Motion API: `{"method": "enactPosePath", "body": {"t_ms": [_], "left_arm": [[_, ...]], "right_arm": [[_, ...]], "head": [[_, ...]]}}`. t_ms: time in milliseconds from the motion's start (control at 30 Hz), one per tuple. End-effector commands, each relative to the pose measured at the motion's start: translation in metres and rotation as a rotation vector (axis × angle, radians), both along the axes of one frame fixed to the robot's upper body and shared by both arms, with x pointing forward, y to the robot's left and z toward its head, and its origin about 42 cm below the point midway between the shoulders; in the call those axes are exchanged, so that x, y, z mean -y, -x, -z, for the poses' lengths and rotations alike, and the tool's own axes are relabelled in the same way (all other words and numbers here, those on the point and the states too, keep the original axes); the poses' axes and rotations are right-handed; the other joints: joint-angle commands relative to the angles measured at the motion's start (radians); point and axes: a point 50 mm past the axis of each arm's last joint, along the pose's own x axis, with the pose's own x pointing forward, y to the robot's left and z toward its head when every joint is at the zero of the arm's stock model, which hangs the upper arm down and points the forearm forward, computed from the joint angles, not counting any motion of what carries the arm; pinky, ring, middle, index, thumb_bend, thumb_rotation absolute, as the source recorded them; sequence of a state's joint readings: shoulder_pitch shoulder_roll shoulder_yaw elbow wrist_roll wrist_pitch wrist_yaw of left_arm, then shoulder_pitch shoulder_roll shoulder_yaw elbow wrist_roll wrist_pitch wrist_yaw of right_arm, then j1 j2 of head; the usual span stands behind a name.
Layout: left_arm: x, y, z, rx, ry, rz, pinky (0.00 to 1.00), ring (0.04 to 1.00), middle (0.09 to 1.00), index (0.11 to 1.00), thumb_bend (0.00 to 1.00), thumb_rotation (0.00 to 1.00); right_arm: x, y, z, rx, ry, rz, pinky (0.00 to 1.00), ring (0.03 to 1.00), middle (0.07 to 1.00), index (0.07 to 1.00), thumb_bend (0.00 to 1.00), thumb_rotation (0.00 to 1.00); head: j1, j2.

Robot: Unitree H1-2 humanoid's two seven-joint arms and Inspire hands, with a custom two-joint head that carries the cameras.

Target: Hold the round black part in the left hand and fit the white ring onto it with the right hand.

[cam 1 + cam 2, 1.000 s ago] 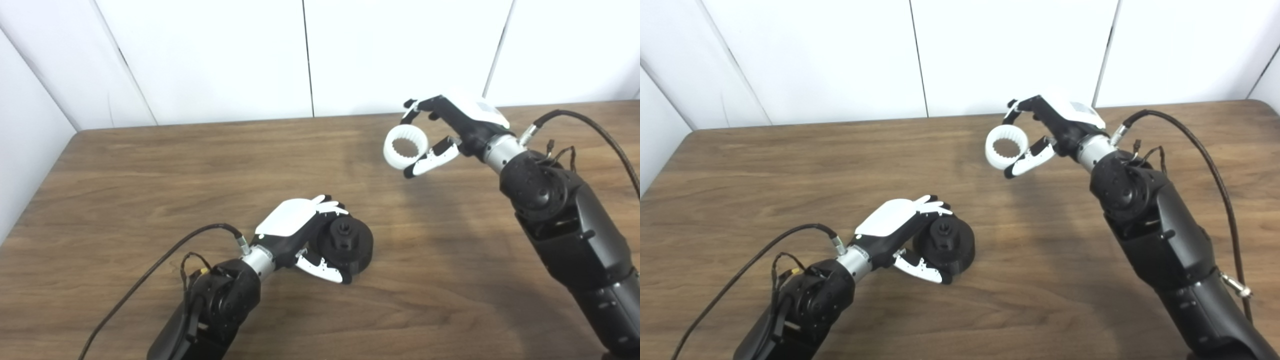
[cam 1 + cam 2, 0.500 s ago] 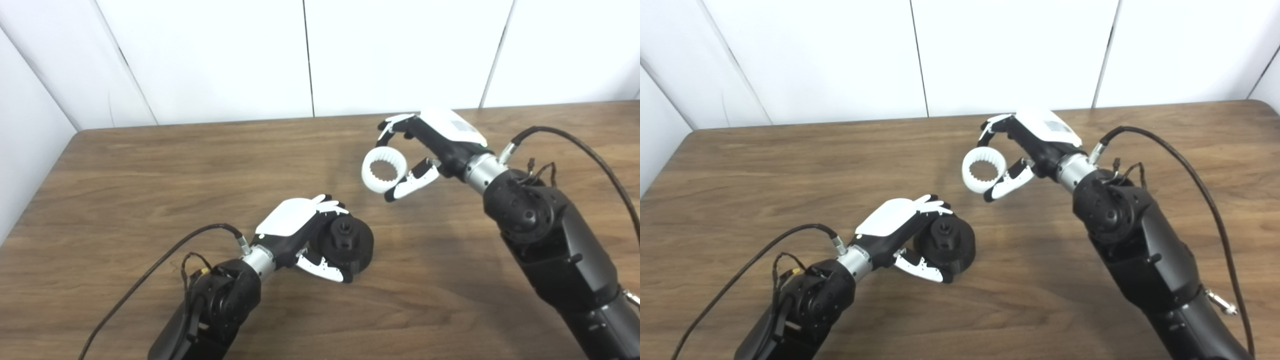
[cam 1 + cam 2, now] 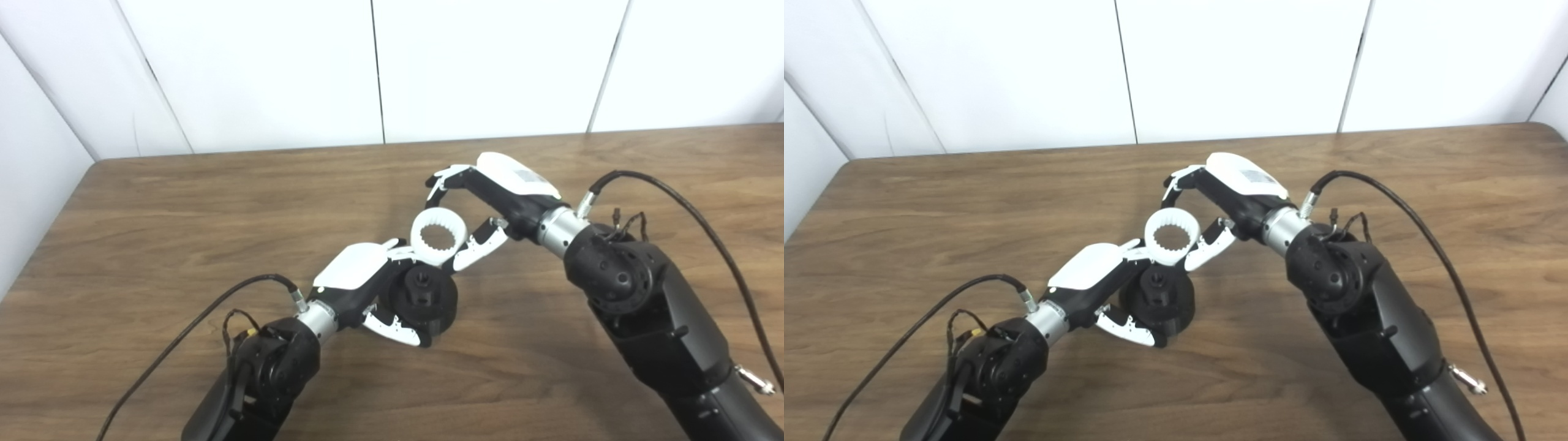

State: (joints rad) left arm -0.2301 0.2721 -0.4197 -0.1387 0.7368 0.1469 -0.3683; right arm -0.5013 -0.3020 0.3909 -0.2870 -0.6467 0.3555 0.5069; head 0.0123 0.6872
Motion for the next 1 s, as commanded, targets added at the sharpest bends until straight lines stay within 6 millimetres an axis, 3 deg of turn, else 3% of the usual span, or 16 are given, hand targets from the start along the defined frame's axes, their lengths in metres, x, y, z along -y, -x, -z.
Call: {"method": "enactPosePath", "body": {"t_ms": [0,433,967], "left_arm": [[-0.001,-0.004,0.004,-0.030,-0.018,-0.003,0.92,0.982,0.920,0.790,1.00,0.40],[0.000,-0.004,0.002,-0.036,-0.014,-0.006,0.92,0.987,0.918,0.793,1.00,0.39],[0.002,-0.004,0.002,-0.036,-0.010,-0.007,0.92,0.986,0.917,0.796,1.00,0.39]], "right_arm": [[-0.008,0.004,-0.021,0.083,-0.023,-0.033,0.83,0.907,0.835,0.490,0.52,0.15],[-0.018,0.012,-0.020,0.069,-0.016,-0.070,0.86,0.918,0.841,0.491,0.52,0.15],[-0.014,0.018,-0.025,0.061,0.003,-0.102,0.85,0.916,0.833,0.489,0.52,0.15]], "head": [[0.000,0.000],[-0.001,0.001],[-0.002,0.004]]}}
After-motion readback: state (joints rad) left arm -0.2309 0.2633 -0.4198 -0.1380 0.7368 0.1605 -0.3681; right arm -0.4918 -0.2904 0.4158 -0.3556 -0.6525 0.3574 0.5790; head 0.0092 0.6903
